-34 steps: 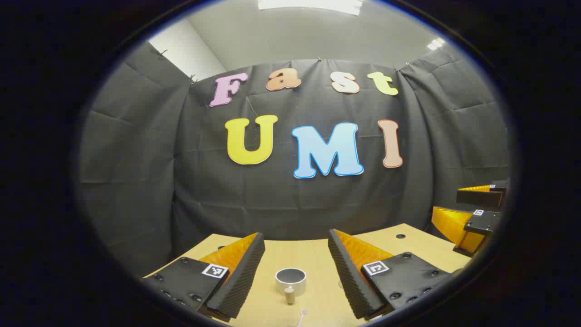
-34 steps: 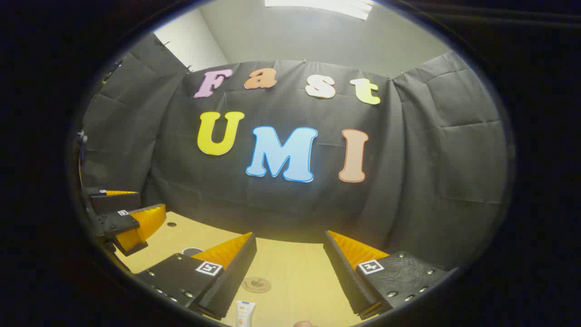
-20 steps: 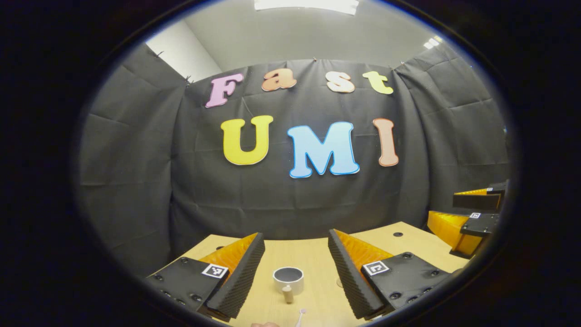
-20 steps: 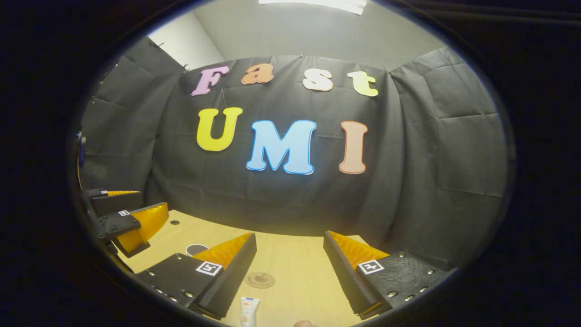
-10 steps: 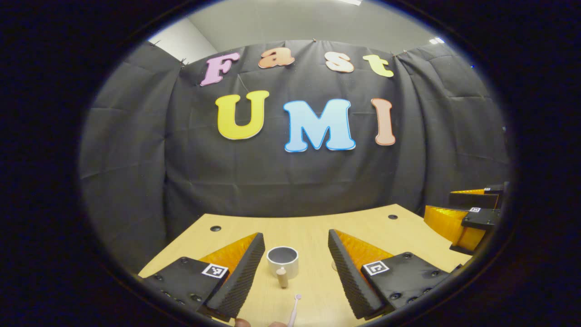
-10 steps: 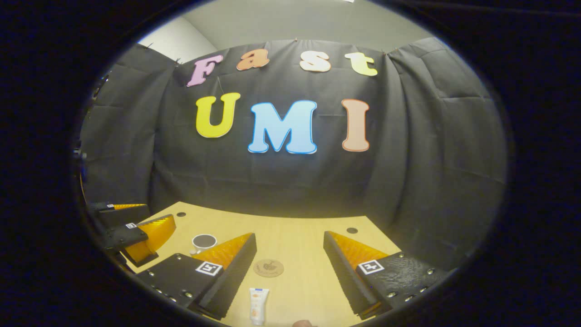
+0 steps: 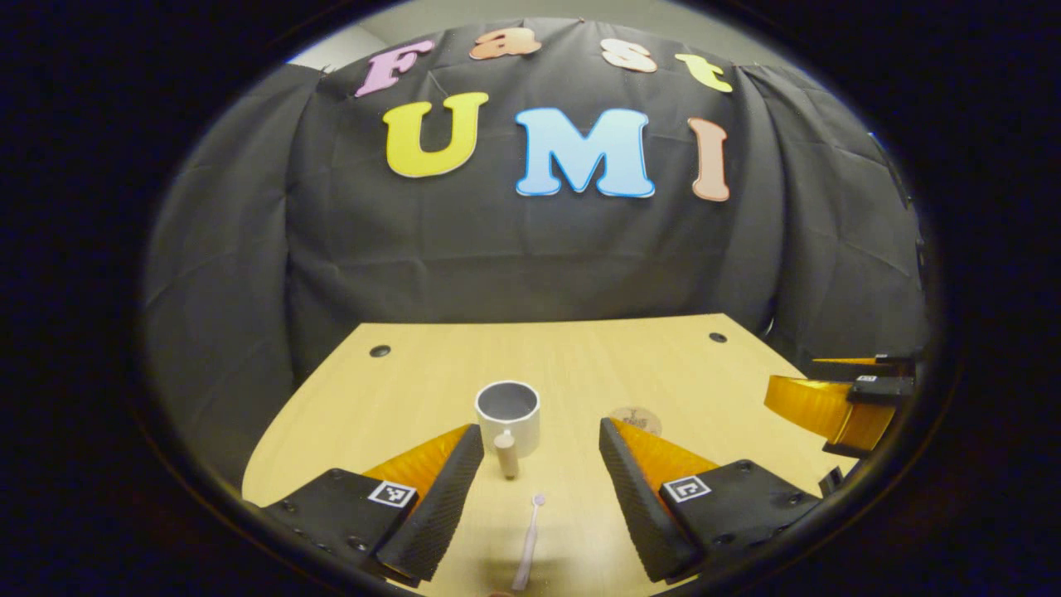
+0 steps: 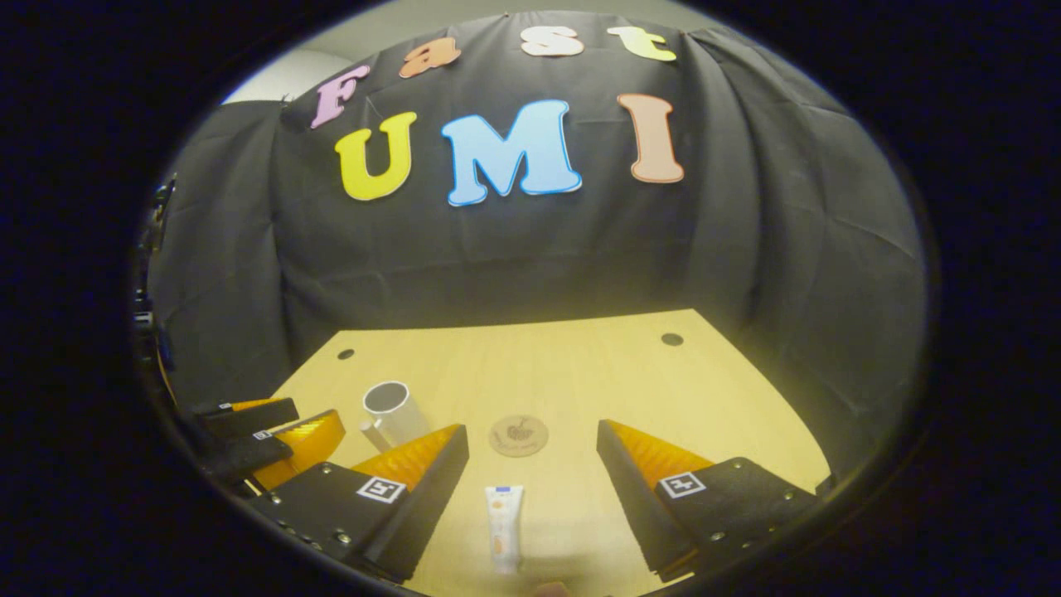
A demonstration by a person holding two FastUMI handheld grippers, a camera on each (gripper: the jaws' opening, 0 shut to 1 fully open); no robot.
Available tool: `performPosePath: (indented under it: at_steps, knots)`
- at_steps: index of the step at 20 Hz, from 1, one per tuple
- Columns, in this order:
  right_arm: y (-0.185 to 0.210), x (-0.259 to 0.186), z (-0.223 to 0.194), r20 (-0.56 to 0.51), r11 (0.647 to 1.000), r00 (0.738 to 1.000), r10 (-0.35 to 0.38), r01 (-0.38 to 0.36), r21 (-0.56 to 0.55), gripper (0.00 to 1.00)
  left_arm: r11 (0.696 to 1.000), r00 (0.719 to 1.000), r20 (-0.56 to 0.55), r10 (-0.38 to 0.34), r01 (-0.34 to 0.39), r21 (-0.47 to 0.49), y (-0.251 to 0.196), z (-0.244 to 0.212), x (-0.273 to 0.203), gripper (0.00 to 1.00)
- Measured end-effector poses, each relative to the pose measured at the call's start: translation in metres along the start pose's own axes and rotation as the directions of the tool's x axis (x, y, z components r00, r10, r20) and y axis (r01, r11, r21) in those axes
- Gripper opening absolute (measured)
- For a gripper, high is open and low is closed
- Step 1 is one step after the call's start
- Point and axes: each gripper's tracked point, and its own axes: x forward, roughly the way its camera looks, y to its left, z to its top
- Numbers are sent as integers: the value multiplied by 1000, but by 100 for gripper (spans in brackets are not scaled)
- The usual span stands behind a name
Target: Put the toothbrush and toothpaste on the desktop into the cup, then pick up the cup and place it on the coaster on the desktop.
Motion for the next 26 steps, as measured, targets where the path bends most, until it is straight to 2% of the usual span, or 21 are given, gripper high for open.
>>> performPosePath:
  at_steps: [4, 5, 6, 8, 14, 19, 22, 23, 24, 25, 26]
  knots:
    - [2, 11, -24, -97, 1000, 995, 7, -9, -26, 95, 1000, 996, -89, -2, 0, -17, 6, -21, 18, 93]
    - [4, 15, -28, -118, 999, 993, 11, -15, -33, 95, 1000, 994, -111, -5, 3, -18, 5, -27, 22, 96]
    - [6, 18, -32, -137, 999, 990, 16, -22, -40, 94, 1000, 991, -134, -10, 8, -16, 5, -32, 21, 93]
    - [9, 21, -44, -181, 998, 983, 27, -36, -49, 95, 1000, 983, -185, -18, 17, -8, 5, -44, 25, 93]
    - [16, 31, -81, -322, 995, 946, 30, -59, -81, 95, 1000, 936, -351, -24, 16, -25, 10, -88, 36, 93]
    - [26, 35, -108, -442, 993, 896, 44, -88, -80, 95, 998, 871, -490, -20, -14, -65, 19, -120, 36, 93]
    - [30, 38, -128, -519, 993, 854, 38, -92, -79, 95, 997, 799, -600, -28, -24, -78, 23, -148, 31, 93]
    - [30, 38, -134, -542, 992, 840, 33, -92, -82, 95, 996, 766, -642, -29, -29, -80, 25, -157, 28, 100]
    - [30, 39, -141, -564, 992, 825, 30, -94, -85, 96, 996, 739, -673, -29, -37, -83, 27, -164, 25, 100]
    - [31, 40, -147, -586, 991, 810, 28, -98, -88, 95, 995, 723, -690, -35, -41, -93, 28, -170, 25, 93]
    - [30, 41, -154, -605, 991, 795, 25, -100, -90, 95, 994, 704, -709, -42, -45, -103, 28, -175, 25, 93]
